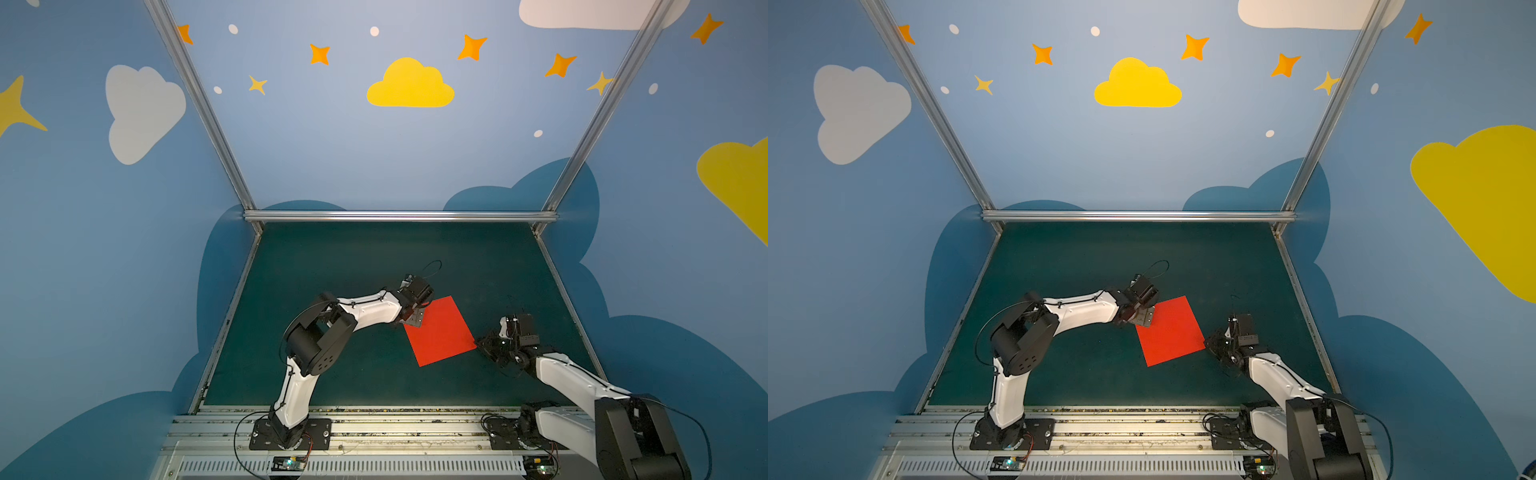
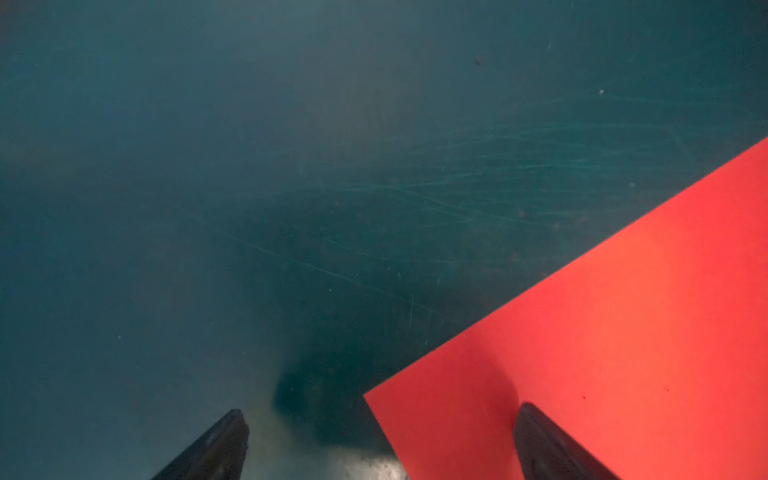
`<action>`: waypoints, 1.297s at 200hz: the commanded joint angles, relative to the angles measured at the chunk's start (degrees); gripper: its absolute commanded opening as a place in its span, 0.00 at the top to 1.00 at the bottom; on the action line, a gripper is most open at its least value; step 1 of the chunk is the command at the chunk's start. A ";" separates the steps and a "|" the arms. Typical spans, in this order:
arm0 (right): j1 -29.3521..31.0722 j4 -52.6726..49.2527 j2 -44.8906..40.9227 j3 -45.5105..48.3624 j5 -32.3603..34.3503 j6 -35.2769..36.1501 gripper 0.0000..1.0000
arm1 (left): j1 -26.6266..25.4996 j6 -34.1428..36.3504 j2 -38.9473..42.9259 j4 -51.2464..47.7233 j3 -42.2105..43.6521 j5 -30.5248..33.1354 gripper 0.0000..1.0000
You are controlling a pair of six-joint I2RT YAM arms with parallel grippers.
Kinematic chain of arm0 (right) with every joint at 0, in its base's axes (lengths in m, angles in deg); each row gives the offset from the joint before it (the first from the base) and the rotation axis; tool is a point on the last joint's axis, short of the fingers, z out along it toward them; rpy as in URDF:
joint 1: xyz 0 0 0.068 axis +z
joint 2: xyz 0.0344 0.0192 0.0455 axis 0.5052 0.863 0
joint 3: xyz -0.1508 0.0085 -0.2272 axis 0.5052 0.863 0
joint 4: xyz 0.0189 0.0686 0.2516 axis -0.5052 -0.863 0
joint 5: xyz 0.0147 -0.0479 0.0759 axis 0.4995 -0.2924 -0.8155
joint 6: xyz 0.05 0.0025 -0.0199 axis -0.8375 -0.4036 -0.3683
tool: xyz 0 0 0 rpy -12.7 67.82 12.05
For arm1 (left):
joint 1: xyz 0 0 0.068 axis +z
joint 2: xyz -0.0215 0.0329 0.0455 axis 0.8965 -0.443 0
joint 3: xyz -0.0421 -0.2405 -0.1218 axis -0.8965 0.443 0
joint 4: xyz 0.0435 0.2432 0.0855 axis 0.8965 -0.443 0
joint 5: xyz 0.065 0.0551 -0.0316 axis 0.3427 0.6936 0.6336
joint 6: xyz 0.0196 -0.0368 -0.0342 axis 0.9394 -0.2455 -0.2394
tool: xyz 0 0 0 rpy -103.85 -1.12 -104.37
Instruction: Fold a paper plane with a square sheet of paper (fold left side to right side)
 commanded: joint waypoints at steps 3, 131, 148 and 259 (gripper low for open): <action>-0.09 -2.39 0.00 -0.31 -0.89 0.48 0.94 | -0.10 -0.01 -3.20 -1.45 0.40 -1.76 0.00; 0.44 -15.88 -2.20 -20.04 -11.95 1.43 1.00 | 10.35 -22.48 17.52 20.23 20.81 -32.93 0.00; 0.75 -16.51 -1.94 -23.26 -12.63 0.47 1.00 | 10.53 -27.50 18.16 26.96 24.12 -36.40 0.00; 5.05 -18.71 5.05 -43.48 -13.47 -3.50 1.00 | 8.82 -51.12 16.82 54.98 32.89 -42.18 0.00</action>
